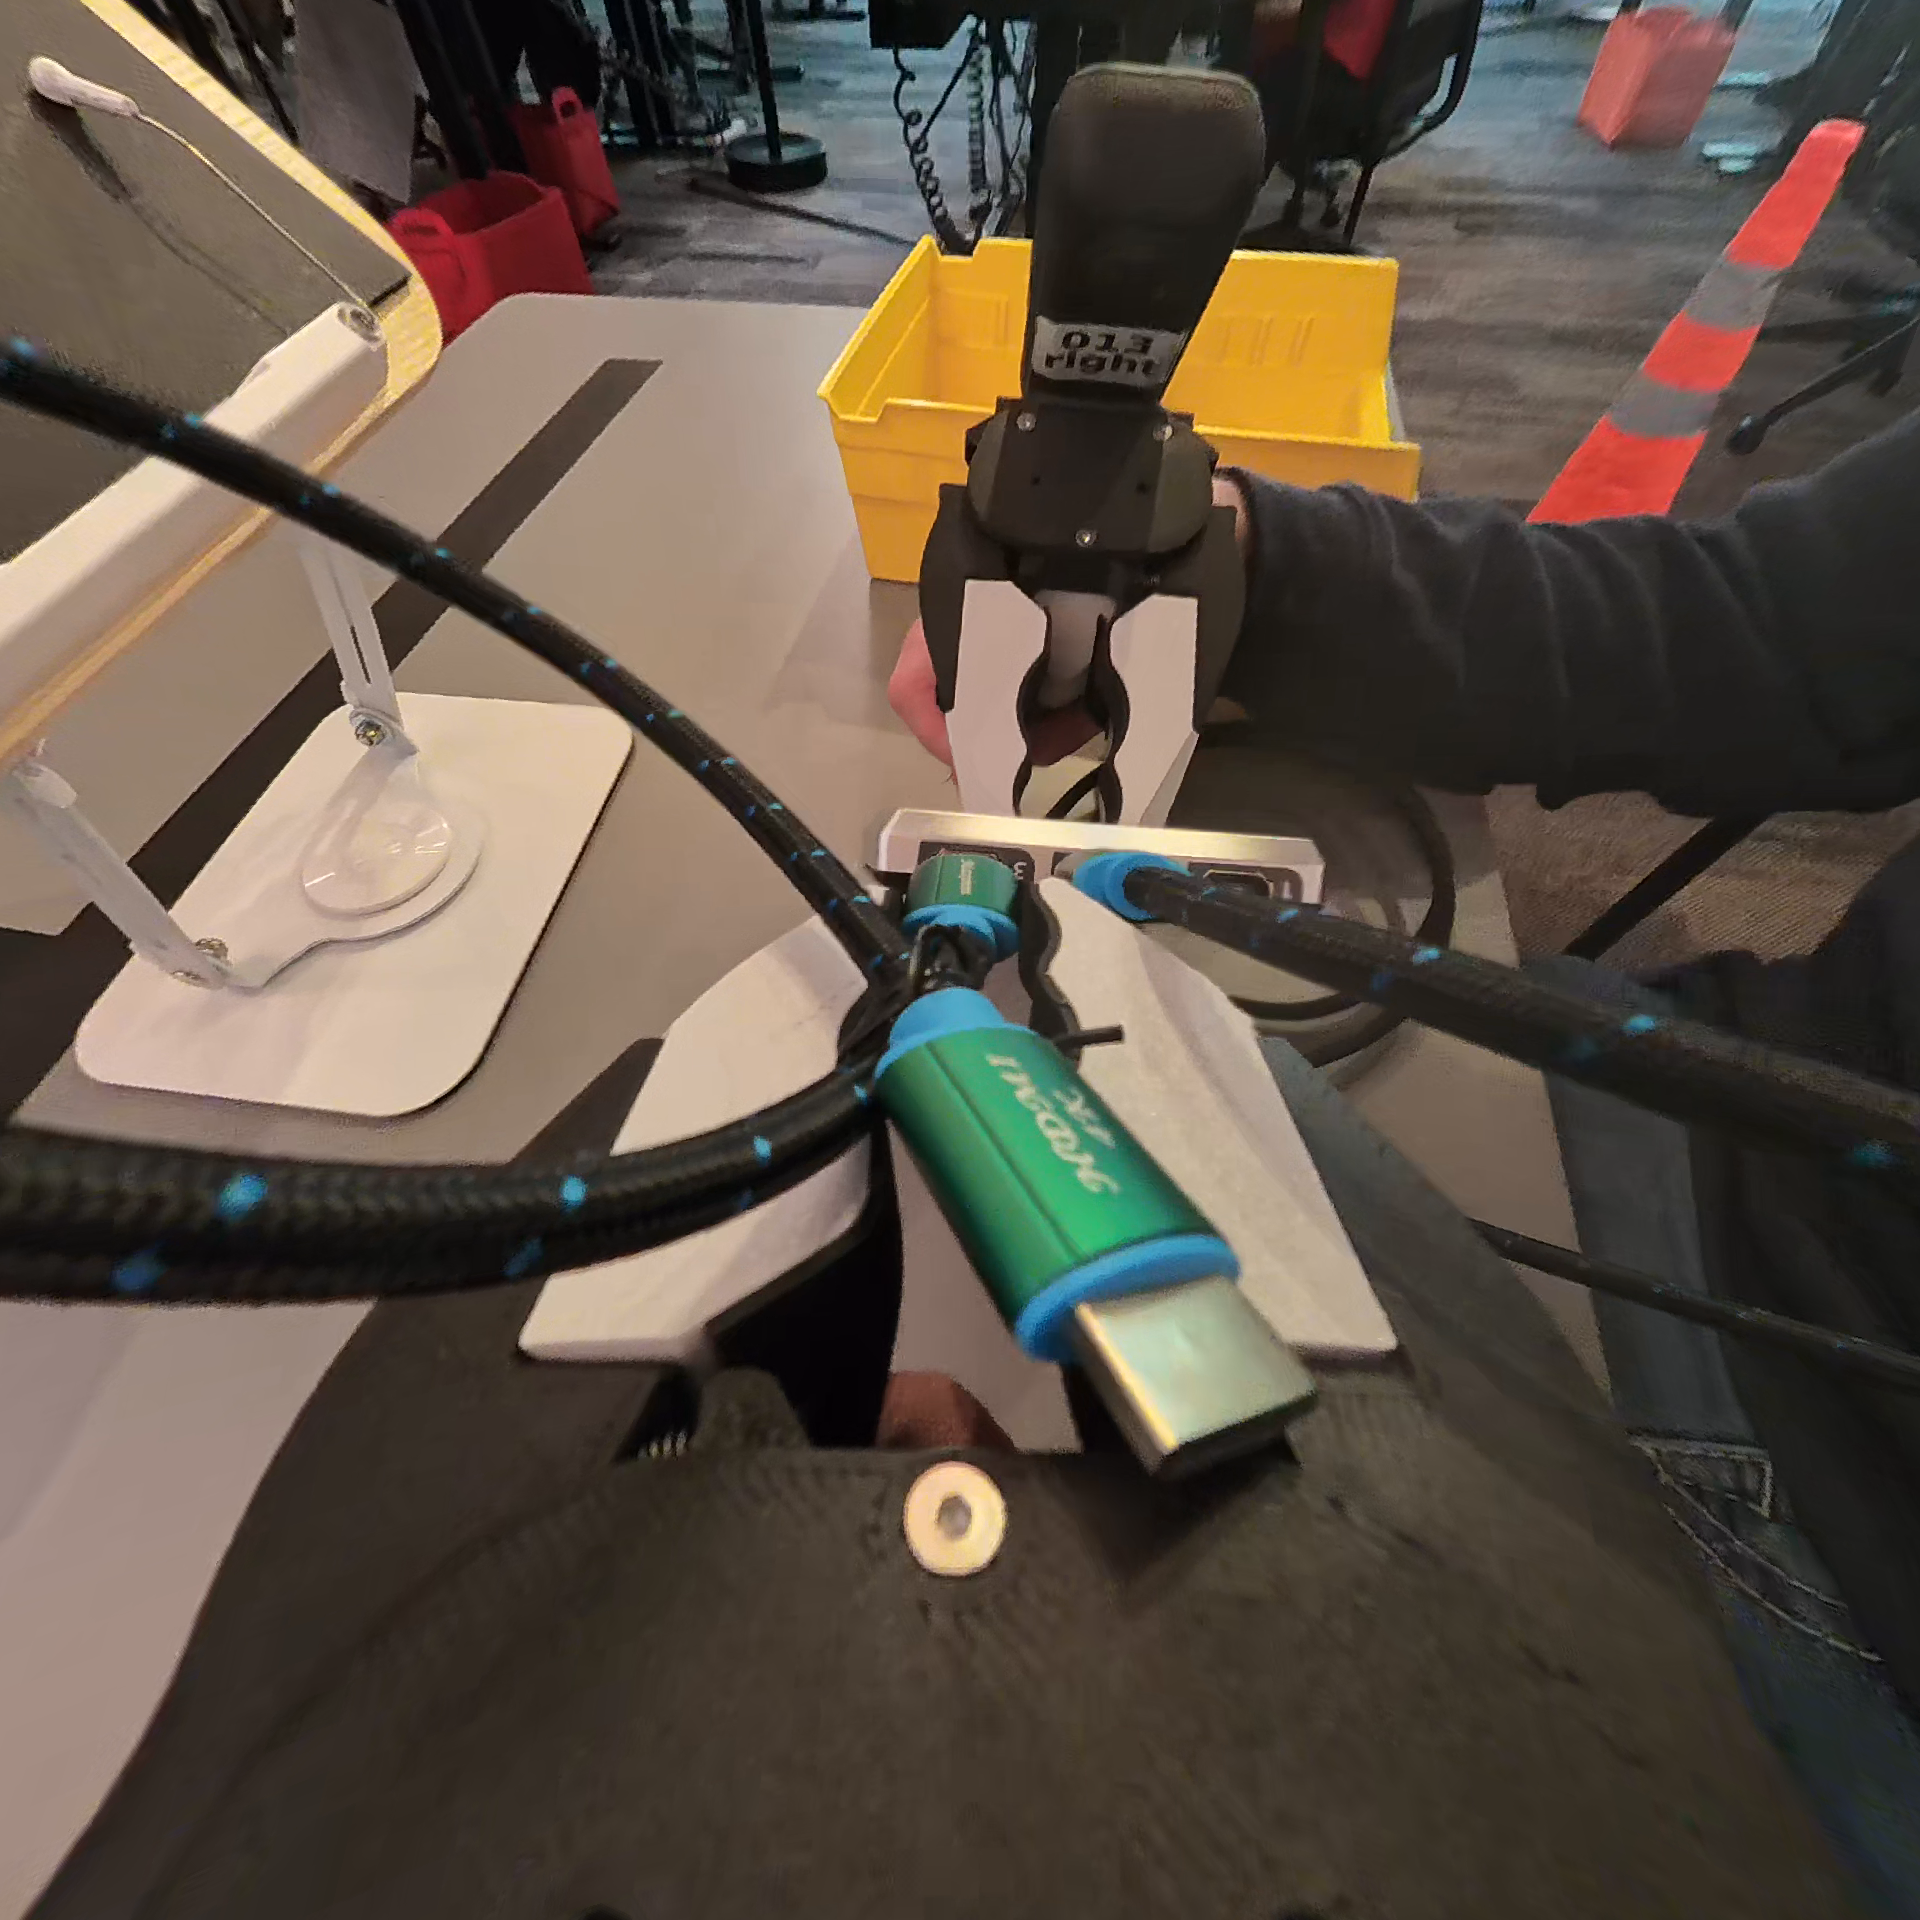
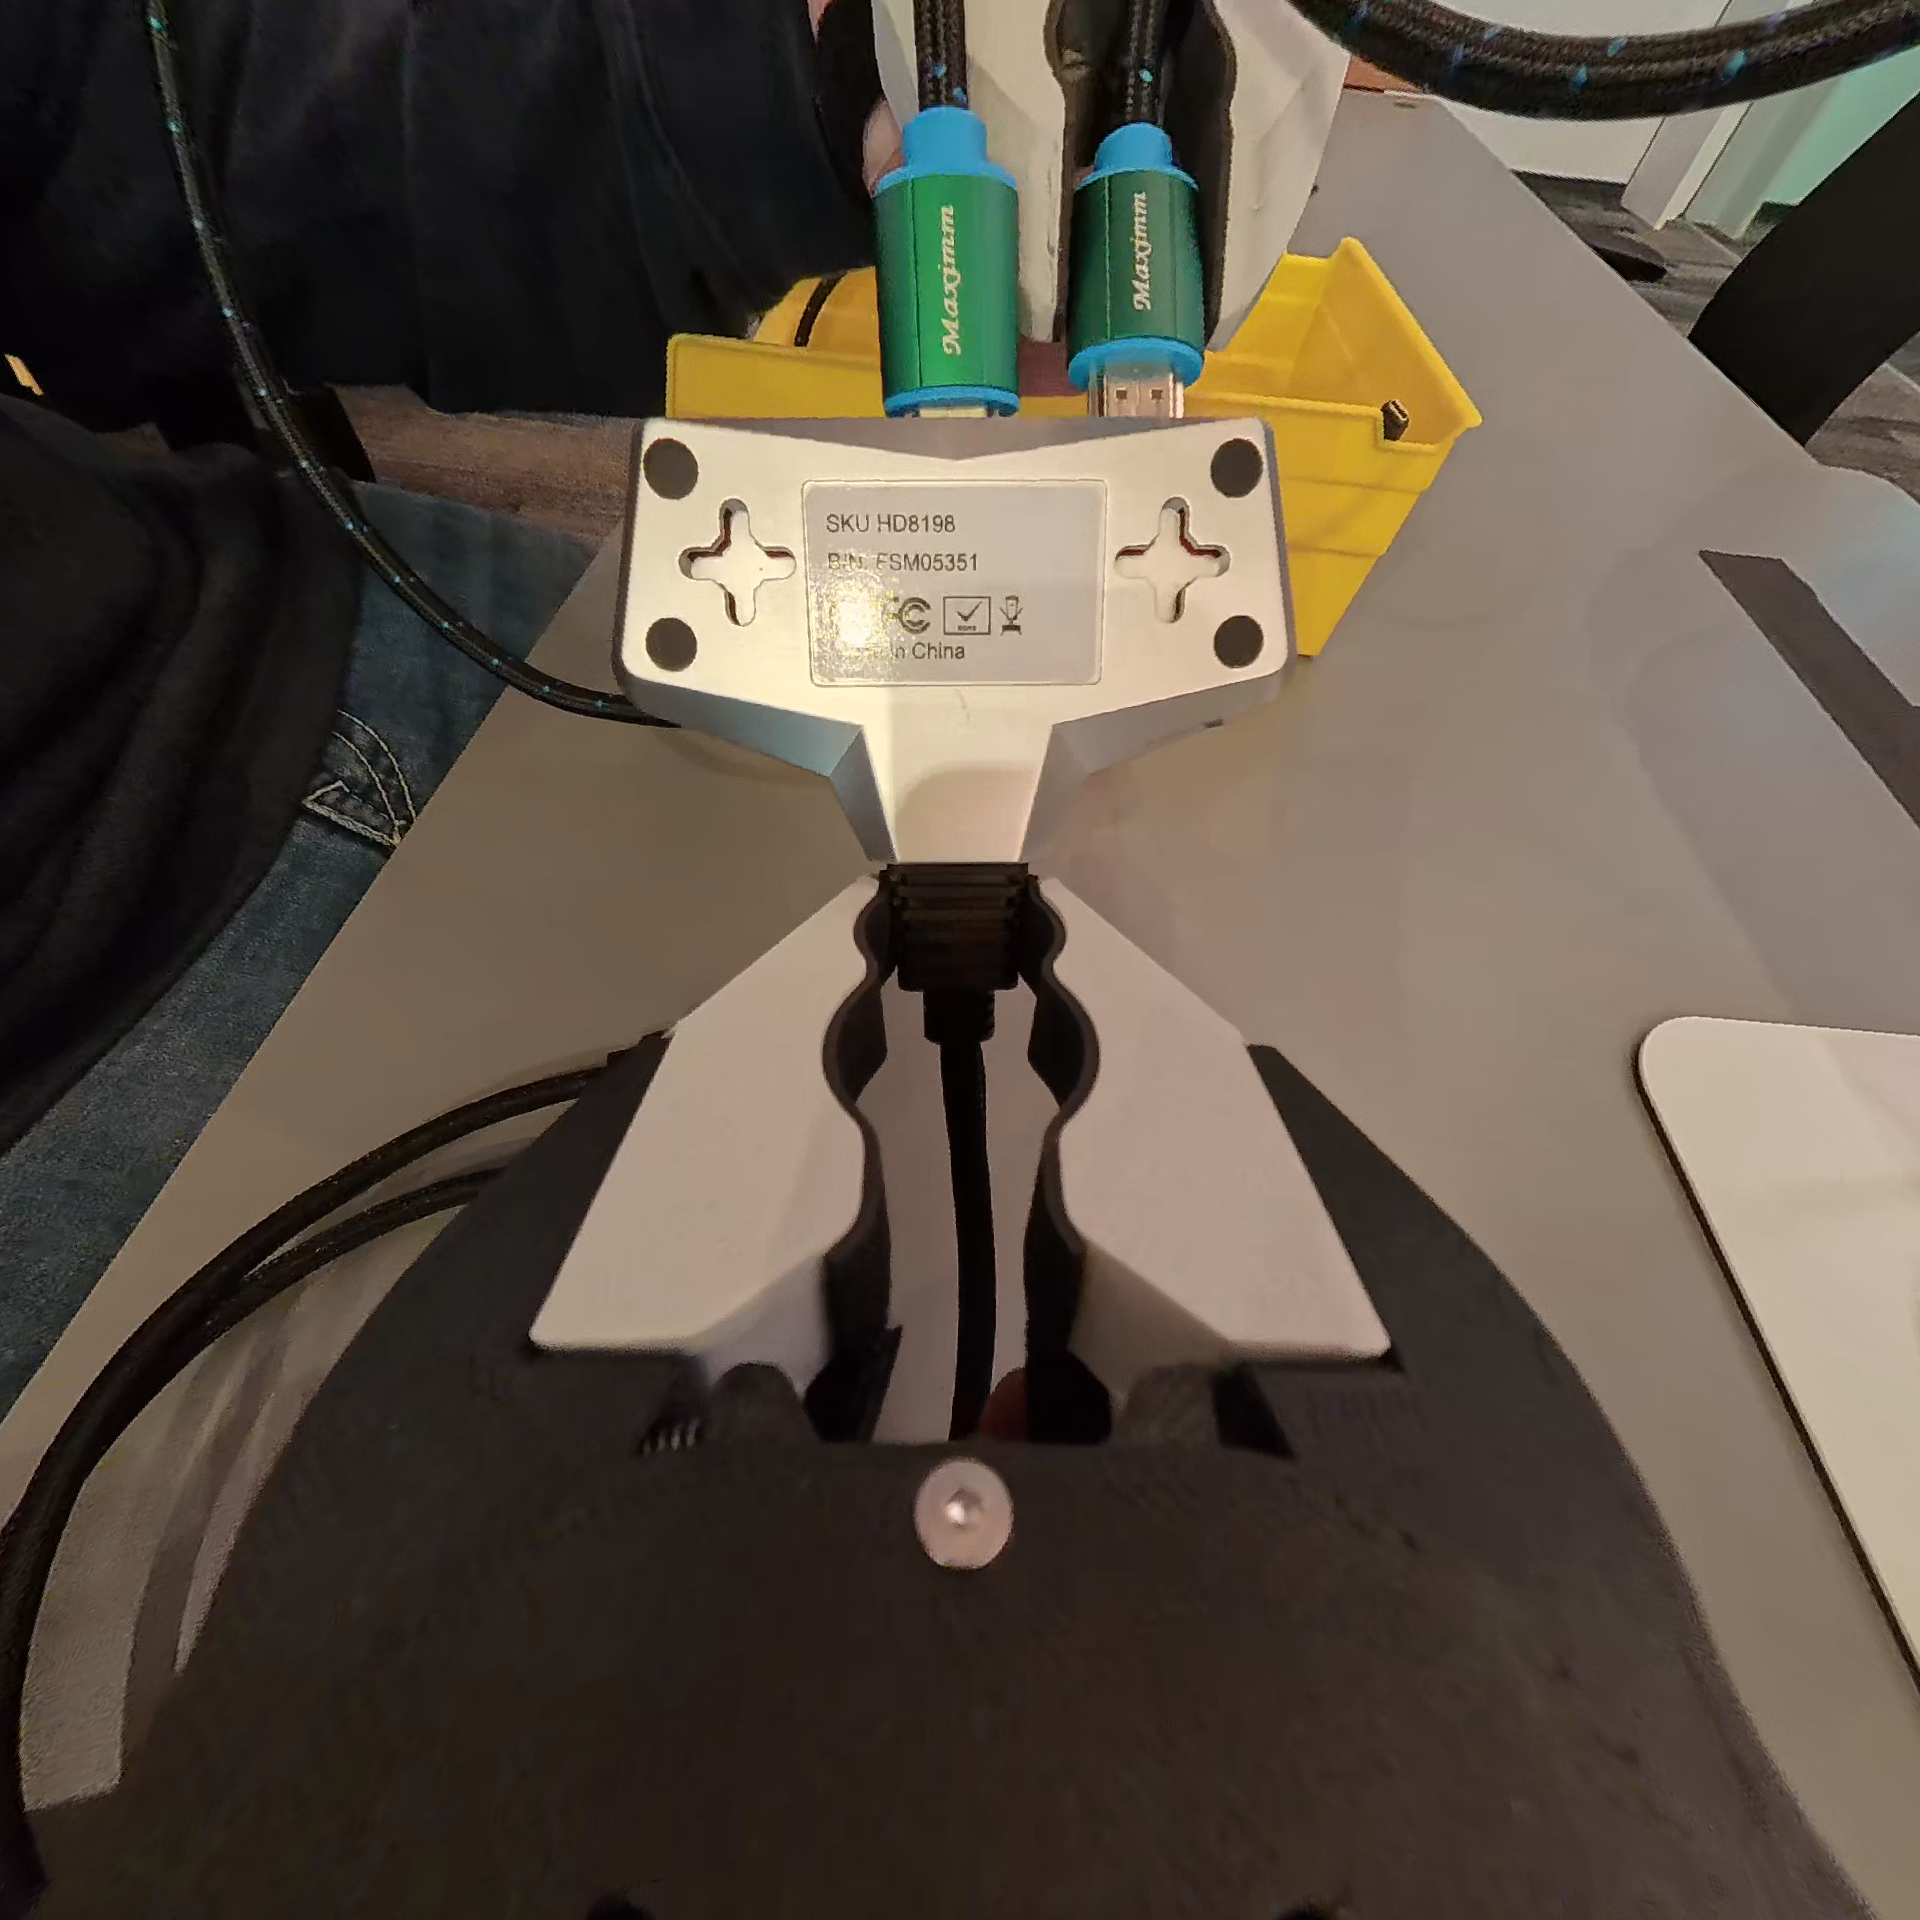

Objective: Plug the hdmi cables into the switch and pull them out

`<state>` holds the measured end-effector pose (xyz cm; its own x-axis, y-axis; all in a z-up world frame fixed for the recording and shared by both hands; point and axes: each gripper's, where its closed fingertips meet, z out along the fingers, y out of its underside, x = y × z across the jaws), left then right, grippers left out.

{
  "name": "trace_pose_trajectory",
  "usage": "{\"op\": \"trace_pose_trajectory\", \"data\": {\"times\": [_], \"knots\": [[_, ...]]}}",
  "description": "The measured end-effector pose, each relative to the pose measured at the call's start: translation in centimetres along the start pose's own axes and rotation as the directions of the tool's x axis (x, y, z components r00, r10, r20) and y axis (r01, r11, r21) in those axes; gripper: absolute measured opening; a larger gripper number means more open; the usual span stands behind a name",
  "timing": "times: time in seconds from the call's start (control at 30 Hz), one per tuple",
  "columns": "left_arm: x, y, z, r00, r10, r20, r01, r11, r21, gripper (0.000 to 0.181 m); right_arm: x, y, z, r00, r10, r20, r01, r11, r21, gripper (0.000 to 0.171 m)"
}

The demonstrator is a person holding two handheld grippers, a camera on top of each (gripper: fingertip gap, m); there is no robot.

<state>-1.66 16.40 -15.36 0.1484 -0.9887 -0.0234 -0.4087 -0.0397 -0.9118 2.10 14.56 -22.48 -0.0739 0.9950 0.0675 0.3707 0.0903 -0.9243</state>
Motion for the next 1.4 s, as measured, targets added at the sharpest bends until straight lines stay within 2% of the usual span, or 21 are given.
{"op": "trace_pose_trajectory", "data": {"times": [0.57,0.8,1.4], "knots": [[0.2,0.4,-0.2,0.997,0.074,0.009,-0.073,0.99,-0.12,0.021,-0.1,0.3,0.1,0.998,-0.058,-0.028,0.056,0.997,-0.053,0.02],[0.2,1.0,0.3,0.992,0.122,-0.014,-0.122,0.965,-0.231,0.02,-0.1,1.4,0.5,0.998,-0.058,-0.028,0.054,0.991,-0.126,0.02],[-0.3,5.5,1.8,0.991,0.119,-0.058,-0.132,0.89,-0.437,0.02,-0.3,6.5,3.5,1.0,-0.014,0.004,0.014,0.937,-0.348,0.02]]}}
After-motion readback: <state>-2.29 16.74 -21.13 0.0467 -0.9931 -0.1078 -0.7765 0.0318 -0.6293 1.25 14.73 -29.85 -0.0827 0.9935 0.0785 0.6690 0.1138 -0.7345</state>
